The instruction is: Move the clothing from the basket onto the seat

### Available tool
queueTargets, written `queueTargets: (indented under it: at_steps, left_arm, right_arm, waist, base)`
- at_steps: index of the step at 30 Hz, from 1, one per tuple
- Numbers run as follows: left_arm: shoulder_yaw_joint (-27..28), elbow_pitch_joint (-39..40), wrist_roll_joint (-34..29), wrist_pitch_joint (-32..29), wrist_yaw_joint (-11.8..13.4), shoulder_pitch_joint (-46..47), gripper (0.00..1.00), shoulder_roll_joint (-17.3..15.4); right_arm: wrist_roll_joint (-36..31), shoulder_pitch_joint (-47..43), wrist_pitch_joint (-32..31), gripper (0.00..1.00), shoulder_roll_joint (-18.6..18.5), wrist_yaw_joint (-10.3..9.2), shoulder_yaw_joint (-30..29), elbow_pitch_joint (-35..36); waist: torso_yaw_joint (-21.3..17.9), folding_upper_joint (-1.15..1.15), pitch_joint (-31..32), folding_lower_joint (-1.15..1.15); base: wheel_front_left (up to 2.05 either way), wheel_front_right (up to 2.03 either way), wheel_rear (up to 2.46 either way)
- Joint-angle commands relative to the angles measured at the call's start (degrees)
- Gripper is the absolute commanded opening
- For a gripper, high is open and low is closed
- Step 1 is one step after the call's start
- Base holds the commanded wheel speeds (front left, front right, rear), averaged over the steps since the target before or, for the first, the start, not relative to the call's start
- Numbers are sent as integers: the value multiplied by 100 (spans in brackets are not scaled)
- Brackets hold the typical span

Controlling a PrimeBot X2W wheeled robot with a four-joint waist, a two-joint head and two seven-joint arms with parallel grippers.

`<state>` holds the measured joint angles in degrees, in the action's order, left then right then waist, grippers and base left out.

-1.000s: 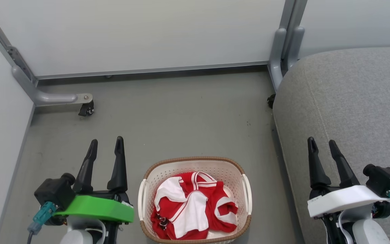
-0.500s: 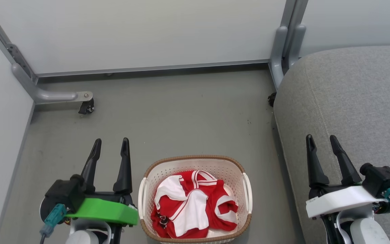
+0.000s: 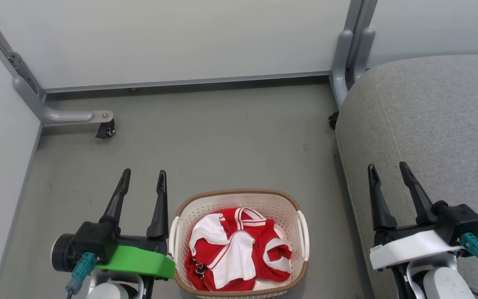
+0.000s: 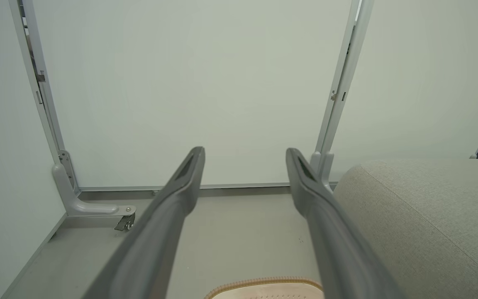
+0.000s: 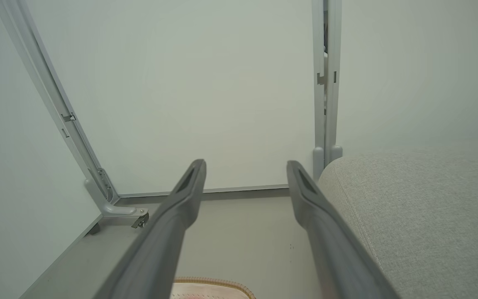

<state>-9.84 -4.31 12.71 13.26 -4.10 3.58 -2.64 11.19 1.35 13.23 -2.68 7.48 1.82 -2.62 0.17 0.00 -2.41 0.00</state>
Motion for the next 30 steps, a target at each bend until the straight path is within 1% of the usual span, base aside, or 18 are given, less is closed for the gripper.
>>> queueTargets:
  at_steps: [1,16,30]
  left_arm:
    - [-31,19,-154,55,12,42,100,-36]
    - [-110,22,-726,207,33,14,100,-40]
    - [-106,-6,-689,199,41,19,100,-40]
  right_arm:
    - [-127,-72,56,100,-28,2,14,55]
    - [-726,-100,208,100,-32,2,105,156]
    - [-687,-102,205,100,-32,2,117,131]
  waist:
    - [-1,0,-4,0]
    - [-1,0,-17,0]
    - [1,0,-38,0]
  base:
    - [0,0,0]
    - [0,0,0]
    - [0,0,0]
